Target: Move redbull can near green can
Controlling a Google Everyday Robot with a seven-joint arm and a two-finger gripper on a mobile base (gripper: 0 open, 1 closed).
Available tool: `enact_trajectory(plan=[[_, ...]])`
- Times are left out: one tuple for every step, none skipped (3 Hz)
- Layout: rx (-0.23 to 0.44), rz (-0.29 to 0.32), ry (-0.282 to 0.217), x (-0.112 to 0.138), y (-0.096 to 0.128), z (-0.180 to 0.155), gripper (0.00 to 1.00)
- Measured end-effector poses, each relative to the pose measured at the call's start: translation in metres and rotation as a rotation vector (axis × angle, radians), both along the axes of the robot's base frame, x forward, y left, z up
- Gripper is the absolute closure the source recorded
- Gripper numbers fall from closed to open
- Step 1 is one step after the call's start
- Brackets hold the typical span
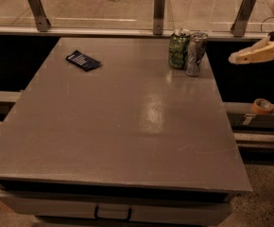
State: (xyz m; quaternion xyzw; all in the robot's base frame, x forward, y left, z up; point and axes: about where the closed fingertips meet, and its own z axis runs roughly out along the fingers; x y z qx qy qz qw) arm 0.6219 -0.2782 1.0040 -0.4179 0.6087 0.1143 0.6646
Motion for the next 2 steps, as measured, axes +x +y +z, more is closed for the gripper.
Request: enact_trajectory(plan=[[-0.174,0.050,-0.194,-0.044,0.021,0.098,0.00],[-0.181,0.055,-0.215,-0.049,0.025,0.112,0.00]])
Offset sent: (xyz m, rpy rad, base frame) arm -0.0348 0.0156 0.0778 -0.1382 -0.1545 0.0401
